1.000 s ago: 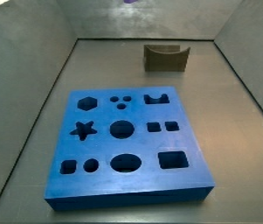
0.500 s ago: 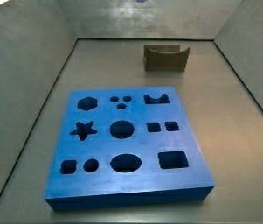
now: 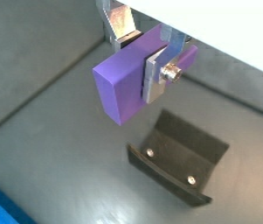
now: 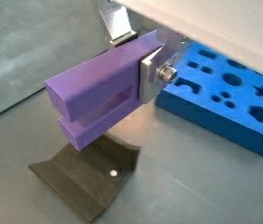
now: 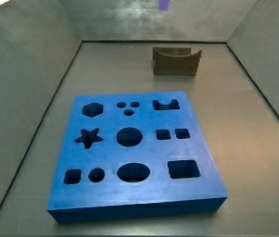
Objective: Pick up the double-square object. Move up. Place the double-square object on the fixture. Regrasp the double-square object. Move to above the board. Insert the double-square object.
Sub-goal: Place the double-square object on the fixture.
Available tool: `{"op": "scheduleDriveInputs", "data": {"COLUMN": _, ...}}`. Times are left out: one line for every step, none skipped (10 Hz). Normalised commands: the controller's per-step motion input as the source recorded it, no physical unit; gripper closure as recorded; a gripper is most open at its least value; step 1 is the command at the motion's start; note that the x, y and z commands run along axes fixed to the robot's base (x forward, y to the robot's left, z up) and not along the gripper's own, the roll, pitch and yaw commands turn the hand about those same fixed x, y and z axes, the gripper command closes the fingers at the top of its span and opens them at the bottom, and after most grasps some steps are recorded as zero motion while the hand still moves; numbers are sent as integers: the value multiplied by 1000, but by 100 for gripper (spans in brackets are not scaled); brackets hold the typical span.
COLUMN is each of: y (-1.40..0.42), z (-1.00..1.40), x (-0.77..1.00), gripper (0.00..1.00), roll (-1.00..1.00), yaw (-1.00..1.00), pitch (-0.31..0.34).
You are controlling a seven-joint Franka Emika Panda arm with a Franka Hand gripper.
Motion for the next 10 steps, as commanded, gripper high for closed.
{"op": "scheduleDriveInputs", "data": {"y": 126, "z": -165, "x": 675, "gripper": 100, "roll": -1000, "yaw": 242, "pitch": -38}}
{"op": "scheduleDriveInputs", "data": {"y": 75, "z": -73, "x": 597, "gripper": 100, "roll": -1000, "yaw": 235, "pitch": -25}}
{"op": "scheduleDriveInputs", "data": {"y": 50, "z": -24, "x": 415, "gripper": 100, "roll": -1000, "yaw": 220, "pitch": 32}}
{"op": "scheduleDriveInputs", "data": {"y": 55, "z": -24, "x": 308, "gripper": 100, "roll": -1000, "yaw": 204, "pitch": 77}}
{"op": "scheduleDriveInputs", "data": {"y": 49, "z": -19, "x": 187, "gripper": 100, "roll": -1000, "yaw": 167, "pitch": 141}}
{"op": "scheduleDriveInputs", "data": {"y": 50, "z": -18, "x": 134, "gripper": 100, "roll": -971, "yaw": 137, "pitch": 171}}
{"op": "scheduleDriveInputs", "data": {"y": 50, "z": -8, "x": 51, "gripper": 100, "roll": -690, "yaw": 24, "pitch": 172}}
{"op": "scheduleDriveInputs", "data": {"y": 48, "z": -9, "x": 47, "gripper": 100, "roll": -573, "yaw": -18, "pitch": 167}}
{"op": "scheduleDriveInputs", "data": {"y": 45, "z": -17, "x": 70, "gripper": 100, "roll": -346, "yaw": -67, "pitch": 154}}
{"op": "scheduleDriveInputs", "data": {"y": 35, "z": -16, "x": 74, "gripper": 100, "roll": -266, "yaw": -83, "pitch": 148}}
